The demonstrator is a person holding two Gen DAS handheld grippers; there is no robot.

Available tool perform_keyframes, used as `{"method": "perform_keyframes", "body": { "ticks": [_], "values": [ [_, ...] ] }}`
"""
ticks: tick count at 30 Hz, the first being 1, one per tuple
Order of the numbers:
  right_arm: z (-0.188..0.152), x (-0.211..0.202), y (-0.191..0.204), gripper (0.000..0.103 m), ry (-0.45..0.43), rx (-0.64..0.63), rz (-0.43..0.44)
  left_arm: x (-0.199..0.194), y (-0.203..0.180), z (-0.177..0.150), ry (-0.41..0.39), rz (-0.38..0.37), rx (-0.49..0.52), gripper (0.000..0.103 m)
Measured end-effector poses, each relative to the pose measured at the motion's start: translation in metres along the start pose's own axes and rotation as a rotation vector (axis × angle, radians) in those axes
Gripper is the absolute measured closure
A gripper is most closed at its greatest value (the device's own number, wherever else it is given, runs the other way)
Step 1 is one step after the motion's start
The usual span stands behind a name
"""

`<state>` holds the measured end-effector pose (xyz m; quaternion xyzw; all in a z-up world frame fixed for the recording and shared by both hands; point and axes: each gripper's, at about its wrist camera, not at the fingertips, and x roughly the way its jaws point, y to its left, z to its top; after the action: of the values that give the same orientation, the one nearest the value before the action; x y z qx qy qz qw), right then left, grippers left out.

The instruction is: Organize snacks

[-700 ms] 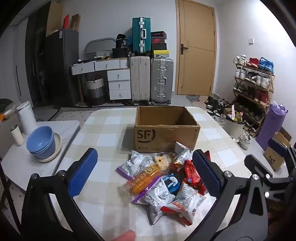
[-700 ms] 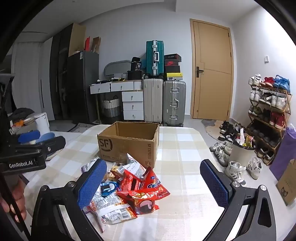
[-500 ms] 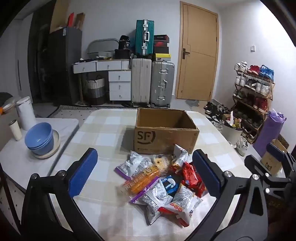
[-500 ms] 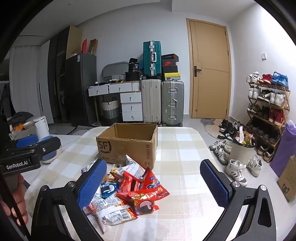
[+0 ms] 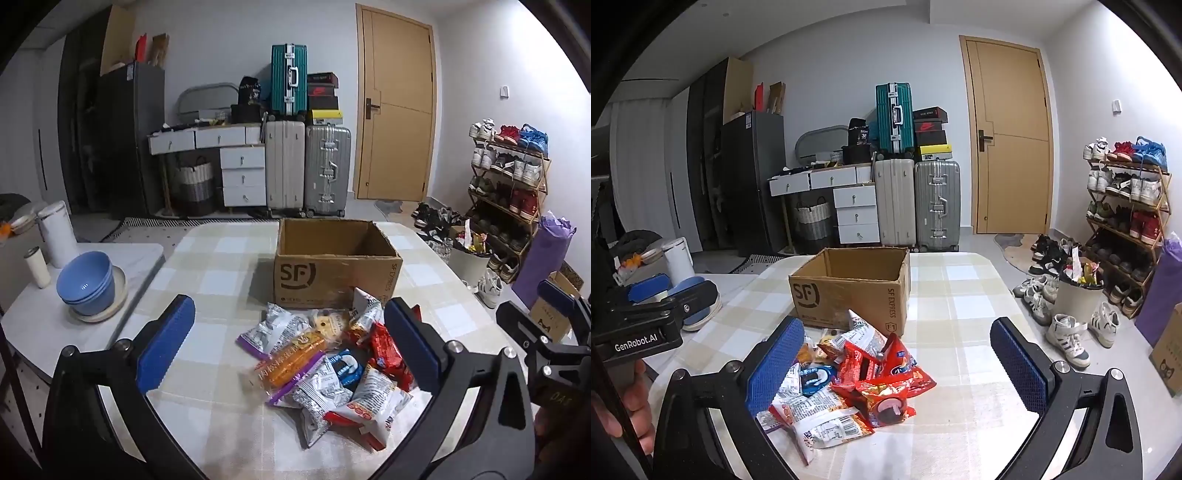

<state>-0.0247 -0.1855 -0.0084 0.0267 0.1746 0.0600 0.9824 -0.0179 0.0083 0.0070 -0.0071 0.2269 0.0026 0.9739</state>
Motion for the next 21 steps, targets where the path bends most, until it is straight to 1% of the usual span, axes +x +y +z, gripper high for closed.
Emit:
{"method": "perform_keyframes", "body": {
  "ticks": [4,21],
  "values": [
    [-0.0007,-0.0010,0.0003,0.000,0.006,0.008,0.002,0.0009,0.0019,-0.0013,0.013,-0.013,-0.011,0.001],
    [-0.0077,0.0047,0.0041,0.000,0.016,0.018,0.008,0.0036,-0.0006,-0.0077,0.026,-0.018,-0.013,0.001]
  ]
}}
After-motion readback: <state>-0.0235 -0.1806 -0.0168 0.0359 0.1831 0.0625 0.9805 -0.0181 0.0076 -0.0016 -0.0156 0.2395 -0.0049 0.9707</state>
